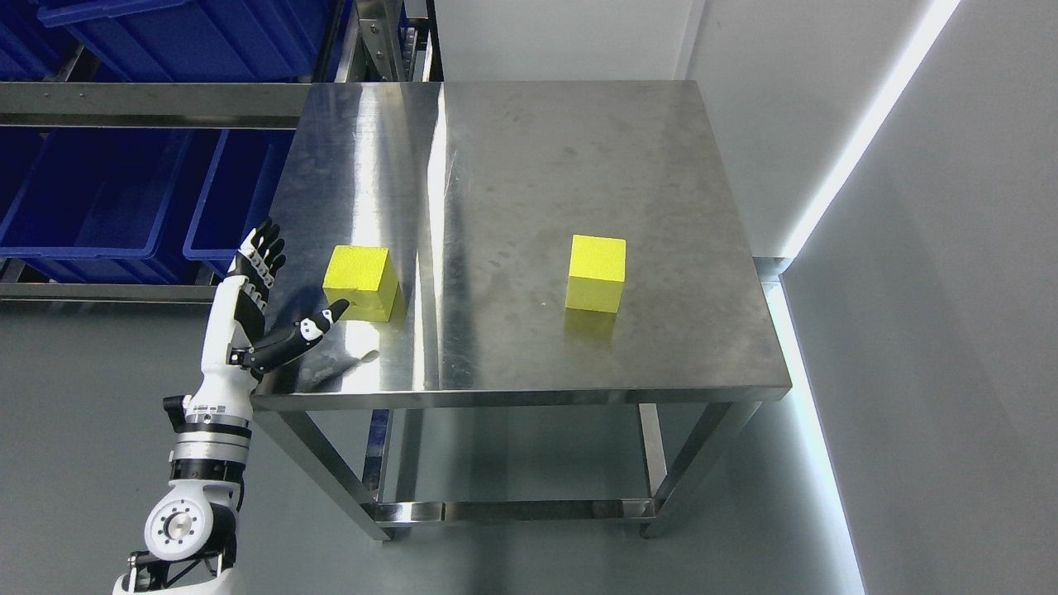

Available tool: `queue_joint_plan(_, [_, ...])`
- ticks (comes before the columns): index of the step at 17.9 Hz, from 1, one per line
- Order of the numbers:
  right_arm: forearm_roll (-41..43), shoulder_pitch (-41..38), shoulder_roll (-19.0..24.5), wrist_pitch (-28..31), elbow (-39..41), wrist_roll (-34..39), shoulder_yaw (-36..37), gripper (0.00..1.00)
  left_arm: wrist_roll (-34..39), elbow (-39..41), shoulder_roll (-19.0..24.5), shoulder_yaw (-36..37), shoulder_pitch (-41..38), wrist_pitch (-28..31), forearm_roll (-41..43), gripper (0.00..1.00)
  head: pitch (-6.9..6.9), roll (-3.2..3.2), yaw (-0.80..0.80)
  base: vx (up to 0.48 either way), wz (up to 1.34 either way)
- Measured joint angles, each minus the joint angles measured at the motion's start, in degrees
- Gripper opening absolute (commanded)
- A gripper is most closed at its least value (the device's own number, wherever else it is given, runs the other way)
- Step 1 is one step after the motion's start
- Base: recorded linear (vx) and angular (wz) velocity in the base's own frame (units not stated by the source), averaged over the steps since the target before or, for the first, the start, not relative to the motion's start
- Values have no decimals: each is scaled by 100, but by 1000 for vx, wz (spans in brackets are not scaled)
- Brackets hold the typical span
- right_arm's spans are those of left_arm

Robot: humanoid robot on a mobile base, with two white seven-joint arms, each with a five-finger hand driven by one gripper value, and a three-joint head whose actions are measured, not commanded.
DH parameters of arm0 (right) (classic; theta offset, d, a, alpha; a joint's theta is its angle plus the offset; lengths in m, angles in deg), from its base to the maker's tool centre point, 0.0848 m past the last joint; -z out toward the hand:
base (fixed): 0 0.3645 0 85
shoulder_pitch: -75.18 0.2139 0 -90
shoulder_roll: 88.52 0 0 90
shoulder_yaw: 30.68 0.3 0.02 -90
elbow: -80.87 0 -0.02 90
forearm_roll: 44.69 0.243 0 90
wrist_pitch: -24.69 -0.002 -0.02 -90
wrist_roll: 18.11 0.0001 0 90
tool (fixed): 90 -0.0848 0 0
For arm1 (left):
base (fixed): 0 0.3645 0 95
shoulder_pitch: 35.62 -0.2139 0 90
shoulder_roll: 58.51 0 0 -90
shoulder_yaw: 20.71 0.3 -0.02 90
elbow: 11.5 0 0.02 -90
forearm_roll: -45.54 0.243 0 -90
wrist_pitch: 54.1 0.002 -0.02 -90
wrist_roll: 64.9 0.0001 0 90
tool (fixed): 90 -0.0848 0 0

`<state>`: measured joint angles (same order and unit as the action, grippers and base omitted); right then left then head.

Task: Move yellow foam block to right shelf middle
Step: 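Reach the left hand to the nearer yellow foam cube and grasp it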

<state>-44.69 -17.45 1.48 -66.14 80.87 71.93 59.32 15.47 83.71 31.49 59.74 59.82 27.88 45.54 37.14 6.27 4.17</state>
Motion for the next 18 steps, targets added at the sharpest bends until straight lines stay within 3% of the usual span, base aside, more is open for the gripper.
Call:
queue_joint_plan(10, [0,0,0,0,0,0,0,100,-20,60,0,113,-9,238,-337,99,0,0,0,11,0])
queue_joint_plan(18, [0,0,0,0,0,0,0,100,-336,13,0,330,321,1042,-633,99,0,0,0,26,-23])
